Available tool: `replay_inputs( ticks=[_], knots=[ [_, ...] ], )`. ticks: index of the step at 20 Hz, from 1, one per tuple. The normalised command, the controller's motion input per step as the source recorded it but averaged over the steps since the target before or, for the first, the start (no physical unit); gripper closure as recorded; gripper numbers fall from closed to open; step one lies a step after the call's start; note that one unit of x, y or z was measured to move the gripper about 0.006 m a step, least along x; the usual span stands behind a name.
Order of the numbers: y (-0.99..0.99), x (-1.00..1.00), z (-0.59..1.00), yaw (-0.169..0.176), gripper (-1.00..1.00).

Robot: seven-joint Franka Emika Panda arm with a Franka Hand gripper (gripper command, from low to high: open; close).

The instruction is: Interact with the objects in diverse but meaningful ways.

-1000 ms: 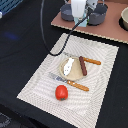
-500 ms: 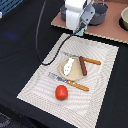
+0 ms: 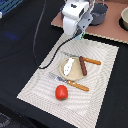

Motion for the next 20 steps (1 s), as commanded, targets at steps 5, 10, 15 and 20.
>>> replay_inputs(
  ticks=[5, 10, 15, 20],
  knots=[
    [0.1, 0.09, -0.2, -0.003, 1.0],
    [0.02, 0.07, -0.4, 0.0, 1.0],
    [0.03, 0.05, -0.3, 0.0, 1.0],
    [0.19, 0.08, 0.63, -0.002, -1.0]
  ],
)
